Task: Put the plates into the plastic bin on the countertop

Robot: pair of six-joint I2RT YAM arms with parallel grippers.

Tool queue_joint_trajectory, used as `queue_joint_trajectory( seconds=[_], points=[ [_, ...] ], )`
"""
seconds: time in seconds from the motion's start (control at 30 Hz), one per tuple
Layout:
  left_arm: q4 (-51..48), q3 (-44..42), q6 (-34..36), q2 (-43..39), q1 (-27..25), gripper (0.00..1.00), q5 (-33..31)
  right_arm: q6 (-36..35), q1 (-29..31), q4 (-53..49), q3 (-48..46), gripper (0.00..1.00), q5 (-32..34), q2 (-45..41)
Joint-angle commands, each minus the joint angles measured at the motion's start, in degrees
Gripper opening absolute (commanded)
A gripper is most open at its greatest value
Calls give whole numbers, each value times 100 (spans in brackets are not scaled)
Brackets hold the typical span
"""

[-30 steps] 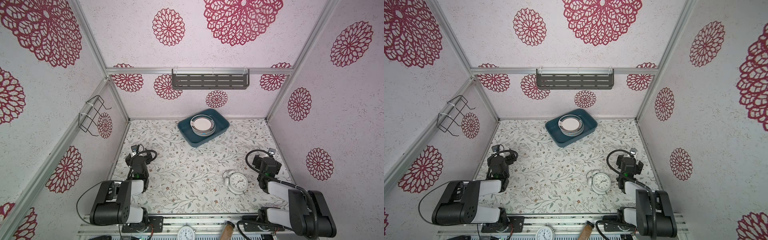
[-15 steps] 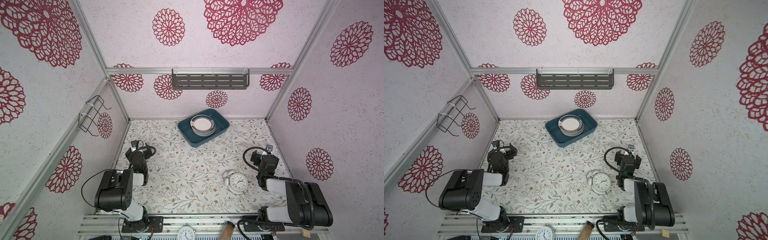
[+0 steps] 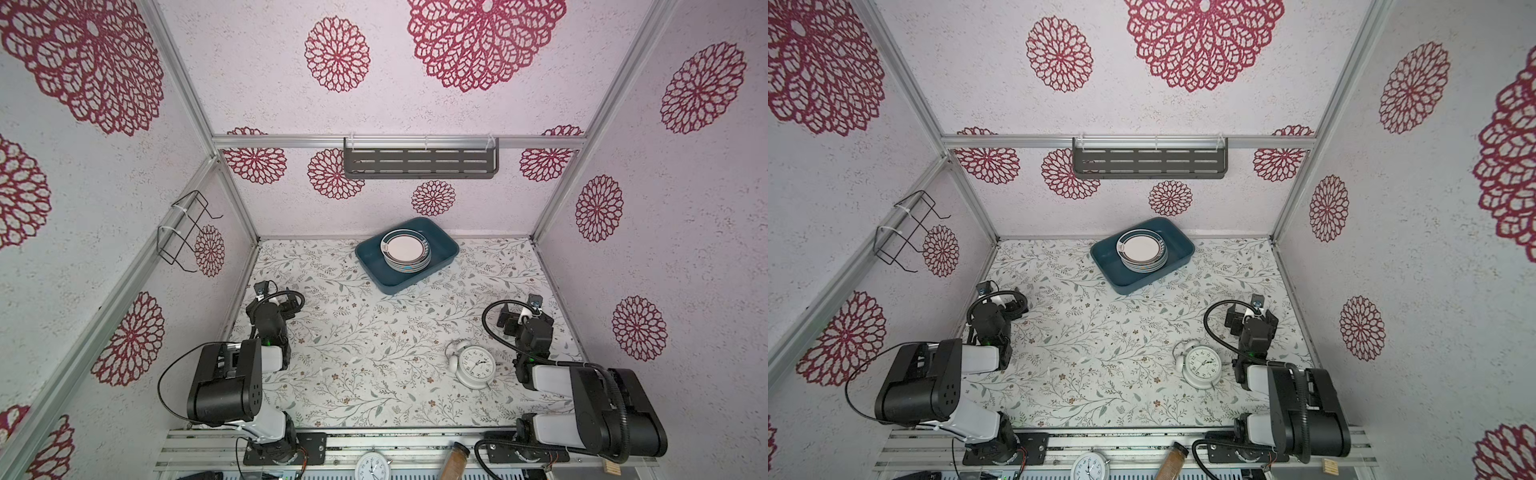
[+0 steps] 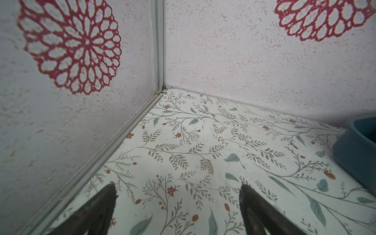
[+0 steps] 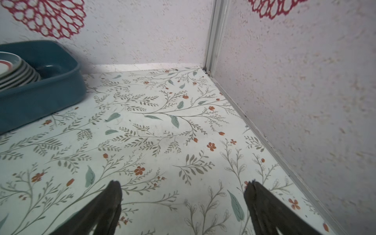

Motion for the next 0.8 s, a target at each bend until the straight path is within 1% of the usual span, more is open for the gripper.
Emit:
queue_joint_trajectory(
  seconds=[0.0,0.03,0.07,0.1,0.13,0.17,0.2,0.23,0.27,0.4,0.43,0.47,0.5,0.7,0.77],
  points=[
    [-16,-20,-8,-63,-6,97,60,-42,142,1820,-76,99,-199,991],
    [-20,-15,-10,-63,-5,97,60,-92,246,1597,-15,99,-94,907],
    [-20,-6,-8,-63,-3,97,64,-107,265,1149,87,99,-150,747],
    [-37,-12,-8,-59,-5,97,48,-153,265,1476,55,99,-225,926],
    [-76,21,-8,-49,-11,97,43,-140,268,1402,110,99,-181,918],
    [-158,60,-8,-42,-19,97,34,-95,240,953,230,99,-215,812],
    [-223,105,13,-34,-37,97,14,-60,208,1068,301,99,-203,962],
    [-239,131,31,-20,-56,97,-9,52,134,513,492,99,-261,845],
    [-279,138,32,-28,-71,97,-12,70,59,729,421,99,-397,915],
    [-268,143,49,-24,-82,97,-58,50,63,622,438,99,-361,877],
    [-262,143,61,-28,-104,97,-97,46,65,792,405,99,-365,916],
    [-250,134,79,-28,-134,97,-165,43,71,671,395,99,-350,837],
    [-240,126,108,-28,-166,97,-211,33,74,871,347,99,-360,889],
    [-213,110,115,-37,-178,97,-211,-11,85,703,386,99,-435,854],
    [-185,108,254,-22,-253,97,-120,-4,89,720,397,99,-435,862]
  ],
)
